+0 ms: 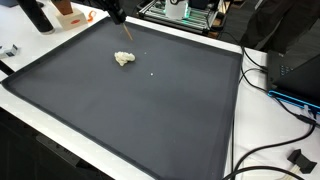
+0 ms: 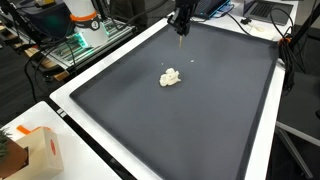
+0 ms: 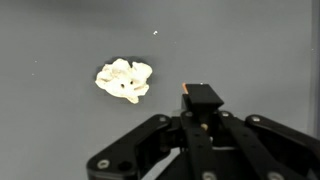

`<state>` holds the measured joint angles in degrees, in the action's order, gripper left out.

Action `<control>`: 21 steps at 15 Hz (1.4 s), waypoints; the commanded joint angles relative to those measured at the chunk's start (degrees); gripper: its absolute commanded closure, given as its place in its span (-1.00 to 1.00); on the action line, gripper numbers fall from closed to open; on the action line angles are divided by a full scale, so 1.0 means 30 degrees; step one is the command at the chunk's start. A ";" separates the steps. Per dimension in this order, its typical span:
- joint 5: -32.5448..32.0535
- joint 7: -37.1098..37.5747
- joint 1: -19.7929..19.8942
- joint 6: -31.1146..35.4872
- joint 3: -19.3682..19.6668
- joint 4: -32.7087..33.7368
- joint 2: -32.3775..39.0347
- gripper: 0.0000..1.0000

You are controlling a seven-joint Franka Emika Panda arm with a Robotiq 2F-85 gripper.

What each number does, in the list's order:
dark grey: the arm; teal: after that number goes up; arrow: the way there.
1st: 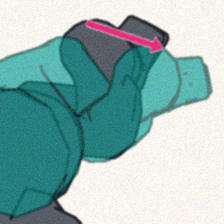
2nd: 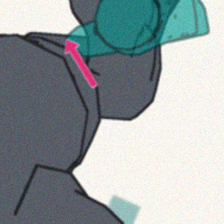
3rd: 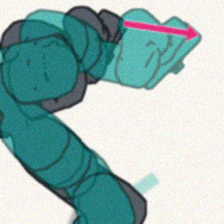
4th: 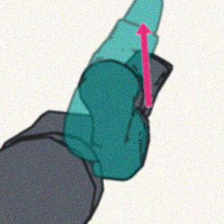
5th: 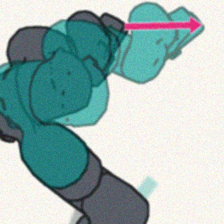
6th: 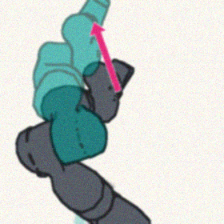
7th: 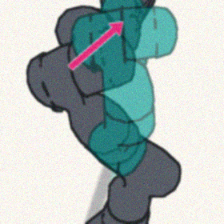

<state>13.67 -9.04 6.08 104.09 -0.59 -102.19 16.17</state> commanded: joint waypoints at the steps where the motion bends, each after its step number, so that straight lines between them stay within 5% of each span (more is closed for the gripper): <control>1: -0.1722 0.1580 -0.0682 -0.0166 0.0425 -0.0632 -0.1022 0.94; 13: -0.5507 0.2704 -0.1560 -0.0225 0.0290 -0.0638 -0.2048 0.94; 14: -0.4805 0.2873 -0.1421 -0.0175 0.0307 -0.0008 -0.1384 0.74; 20: -0.5057 0.2841 -0.1534 -0.0176 0.0281 -0.0026 -0.1579 0.74; 21: -0.5058 0.2840 -0.1533 -0.0176 0.0281 -0.0030 -0.1579 0.94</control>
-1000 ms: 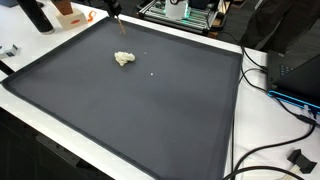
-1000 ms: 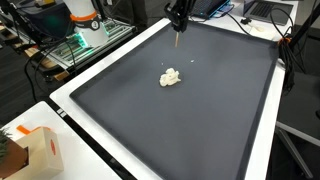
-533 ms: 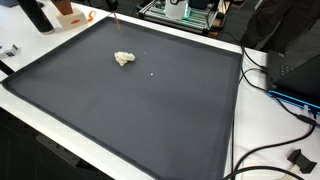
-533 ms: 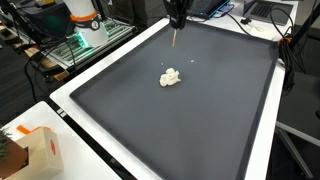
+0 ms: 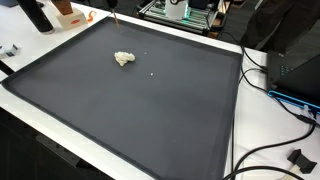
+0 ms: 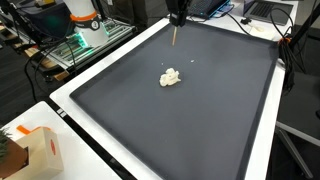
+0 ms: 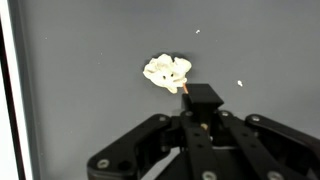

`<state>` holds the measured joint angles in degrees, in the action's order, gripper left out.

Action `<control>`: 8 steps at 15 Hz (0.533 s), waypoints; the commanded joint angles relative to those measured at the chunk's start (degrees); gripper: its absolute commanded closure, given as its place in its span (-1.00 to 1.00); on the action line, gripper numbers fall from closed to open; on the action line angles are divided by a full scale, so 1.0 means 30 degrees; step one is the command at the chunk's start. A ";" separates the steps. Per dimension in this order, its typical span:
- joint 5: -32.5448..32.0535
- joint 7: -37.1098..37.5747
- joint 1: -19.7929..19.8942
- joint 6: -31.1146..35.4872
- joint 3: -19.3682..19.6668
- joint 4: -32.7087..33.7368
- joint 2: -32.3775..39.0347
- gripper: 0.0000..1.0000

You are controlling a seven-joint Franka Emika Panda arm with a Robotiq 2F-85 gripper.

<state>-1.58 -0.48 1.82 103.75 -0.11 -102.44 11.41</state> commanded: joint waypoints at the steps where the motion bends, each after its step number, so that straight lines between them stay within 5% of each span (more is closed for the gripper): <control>1: -0.0135 0.1043 -0.0114 -0.0152 0.0297 0.0425 0.0536 0.94; 8: -0.2191 0.8244 -0.0574 0.1676 0.1557 0.1066 0.3159 0.94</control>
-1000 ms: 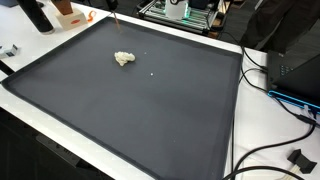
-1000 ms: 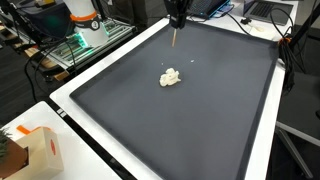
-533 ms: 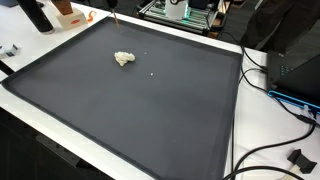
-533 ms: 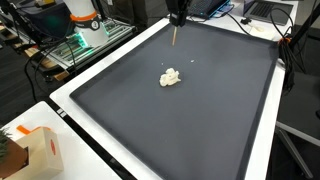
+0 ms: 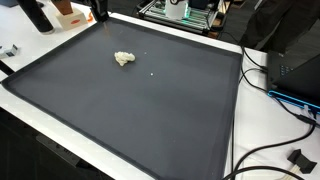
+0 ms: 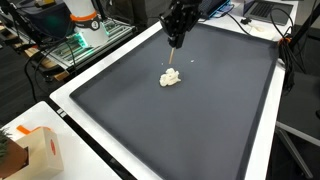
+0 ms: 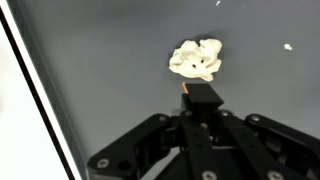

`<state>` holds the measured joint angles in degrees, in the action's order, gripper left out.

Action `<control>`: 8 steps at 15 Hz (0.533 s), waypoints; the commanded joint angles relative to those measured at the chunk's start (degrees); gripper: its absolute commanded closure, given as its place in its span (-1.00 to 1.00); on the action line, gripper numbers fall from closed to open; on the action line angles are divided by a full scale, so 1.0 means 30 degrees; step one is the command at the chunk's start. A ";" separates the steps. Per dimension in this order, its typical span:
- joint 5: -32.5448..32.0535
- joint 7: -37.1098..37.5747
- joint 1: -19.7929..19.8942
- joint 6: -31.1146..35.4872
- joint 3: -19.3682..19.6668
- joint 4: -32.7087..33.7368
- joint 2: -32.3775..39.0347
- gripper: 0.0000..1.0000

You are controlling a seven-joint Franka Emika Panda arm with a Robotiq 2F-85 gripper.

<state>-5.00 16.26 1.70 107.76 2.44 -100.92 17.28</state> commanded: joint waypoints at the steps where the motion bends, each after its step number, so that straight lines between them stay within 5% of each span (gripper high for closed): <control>1: -0.1477 0.3657 -0.0692 0.0300 0.0926 0.0685 0.1555 0.94; 8: -0.3652 0.9545 -0.1823 -0.1081 0.2118 0.1983 0.3971 0.94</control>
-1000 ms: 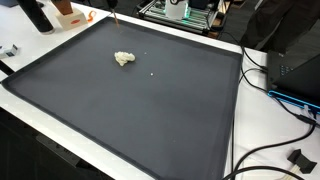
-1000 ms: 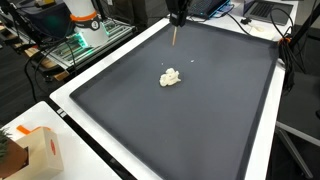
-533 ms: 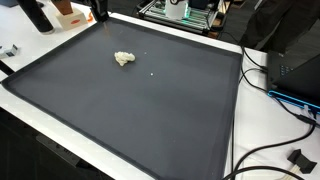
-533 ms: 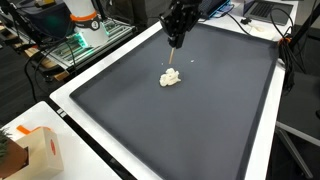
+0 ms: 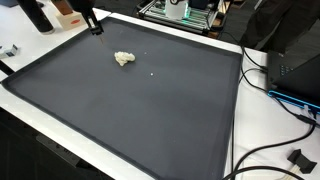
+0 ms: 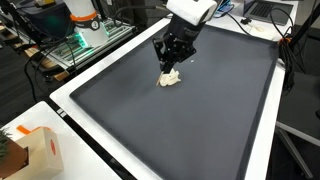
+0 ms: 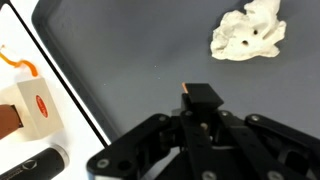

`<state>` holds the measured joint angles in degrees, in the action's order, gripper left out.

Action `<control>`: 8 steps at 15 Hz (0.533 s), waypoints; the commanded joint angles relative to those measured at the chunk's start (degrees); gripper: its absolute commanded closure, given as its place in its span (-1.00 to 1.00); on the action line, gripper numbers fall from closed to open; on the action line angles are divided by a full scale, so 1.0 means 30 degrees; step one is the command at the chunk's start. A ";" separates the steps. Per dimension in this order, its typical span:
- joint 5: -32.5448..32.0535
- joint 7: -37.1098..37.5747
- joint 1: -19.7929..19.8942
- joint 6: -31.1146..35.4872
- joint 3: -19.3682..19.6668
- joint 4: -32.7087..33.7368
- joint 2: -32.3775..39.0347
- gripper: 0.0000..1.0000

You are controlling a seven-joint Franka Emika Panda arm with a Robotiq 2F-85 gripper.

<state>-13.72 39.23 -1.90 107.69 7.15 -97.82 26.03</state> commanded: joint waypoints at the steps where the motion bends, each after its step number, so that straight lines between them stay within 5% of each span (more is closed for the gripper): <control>1: -0.0836 0.2329 -0.0699 -0.1281 0.0587 0.1121 0.1319 0.94; 8: -0.1512 0.4560 -0.1123 -0.3043 0.0683 0.2373 0.3084 0.94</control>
<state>-16.55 50.64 -4.14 101.64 8.35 -93.44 32.54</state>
